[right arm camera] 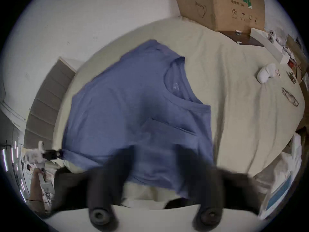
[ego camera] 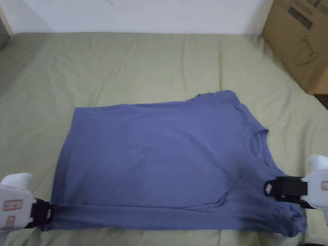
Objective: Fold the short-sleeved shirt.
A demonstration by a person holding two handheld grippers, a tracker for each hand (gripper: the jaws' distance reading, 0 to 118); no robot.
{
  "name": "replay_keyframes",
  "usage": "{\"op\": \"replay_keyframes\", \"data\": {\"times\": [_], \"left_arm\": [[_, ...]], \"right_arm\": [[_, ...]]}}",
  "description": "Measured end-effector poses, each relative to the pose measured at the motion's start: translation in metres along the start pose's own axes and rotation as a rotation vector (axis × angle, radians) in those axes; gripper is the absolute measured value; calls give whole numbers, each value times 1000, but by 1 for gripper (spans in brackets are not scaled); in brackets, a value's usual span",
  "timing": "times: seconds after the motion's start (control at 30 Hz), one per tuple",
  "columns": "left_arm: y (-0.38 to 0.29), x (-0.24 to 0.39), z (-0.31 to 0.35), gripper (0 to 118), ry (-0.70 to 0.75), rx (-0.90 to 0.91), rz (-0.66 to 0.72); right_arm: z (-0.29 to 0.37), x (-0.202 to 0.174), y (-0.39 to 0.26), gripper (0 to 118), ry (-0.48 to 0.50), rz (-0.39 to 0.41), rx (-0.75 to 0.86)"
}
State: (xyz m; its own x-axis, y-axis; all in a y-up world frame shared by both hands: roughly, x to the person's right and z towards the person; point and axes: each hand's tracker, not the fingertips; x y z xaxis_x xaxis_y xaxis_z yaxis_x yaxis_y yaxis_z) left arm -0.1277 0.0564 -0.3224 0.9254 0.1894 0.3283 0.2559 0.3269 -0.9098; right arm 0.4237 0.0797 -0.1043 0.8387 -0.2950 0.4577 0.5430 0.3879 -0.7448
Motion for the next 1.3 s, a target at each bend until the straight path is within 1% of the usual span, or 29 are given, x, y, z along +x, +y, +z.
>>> {"op": "replay_keyframes", "data": {"times": [0.03,0.07,0.1,0.17,0.23,0.3,0.33,0.37,0.43,0.47,0.5,0.53,0.57,0.6,0.63,0.7,0.73,0.83,1.0,1.17,1.3], "left_arm": [[0,-3,0,3,-2,-1,6],[-1,-2,2,3,2,7,11],[-1,0,4,3,5,14,19],[-1,1,7,3,4,26,25],[-2,6,9,3,10,37,19],[-1,7,10,3,14,34,9],[-2,7,11,3,18,32,5],[-2,8,13,3,21,30,1],[-2,6,16,3,26,30,-4],[-2,6,18,3,28,34,-6],[-3,6,20,3,24,37,-6],[-3,7,22,3,20,40,-4],[-3,6,23,3,16,44,-2],[-4,7,24,3,12,46,-2],[-5,8,24,3,18,49,-5],[-5,7,24,3,20,50,-5],[-5,5,23,3,16,50,1],[-5,0,23,3,1,48,22],[2,-5,35,3,-24,90,54],[36,0,50,3,-35,161,44],[88,2,34,3,-43,173,29]], "right_arm": [[-4,1,0,101,-43,24,-58],[-8,3,-1,101,-83,58,-92],[-12,4,-3,101,-127,99,-90],[-23,7,-5,101,-190,128,-116],[-41,18,-7,100,-151,107,-175],[-55,26,-9,98,-106,55,-265],[-62,34,-9,88,-95,55,-274],[-63,38,-7,80,-115,79,-258],[-57,38,-3,71,-116,120,-262],[-51,38,-2,62,-112,128,-263],[-46,39,0,49,-109,137,-258],[-41,40,2,25,-111,141,-247],[-36,43,4,7,-70,130,-217],[-27,41,1,7,-5,92,-183],[-24,41,1,7,-1,89,-191],[-19,37,1,7,-40,148,-177],[-14,34,-3,7,-43,156,-170],[-8,33,-1,7,-34,146,-164],[13,22,11,7,-16,119,-97],[22,9,54,7,20,99,-45],[-1,2,111,7,47,72,-38]]}}
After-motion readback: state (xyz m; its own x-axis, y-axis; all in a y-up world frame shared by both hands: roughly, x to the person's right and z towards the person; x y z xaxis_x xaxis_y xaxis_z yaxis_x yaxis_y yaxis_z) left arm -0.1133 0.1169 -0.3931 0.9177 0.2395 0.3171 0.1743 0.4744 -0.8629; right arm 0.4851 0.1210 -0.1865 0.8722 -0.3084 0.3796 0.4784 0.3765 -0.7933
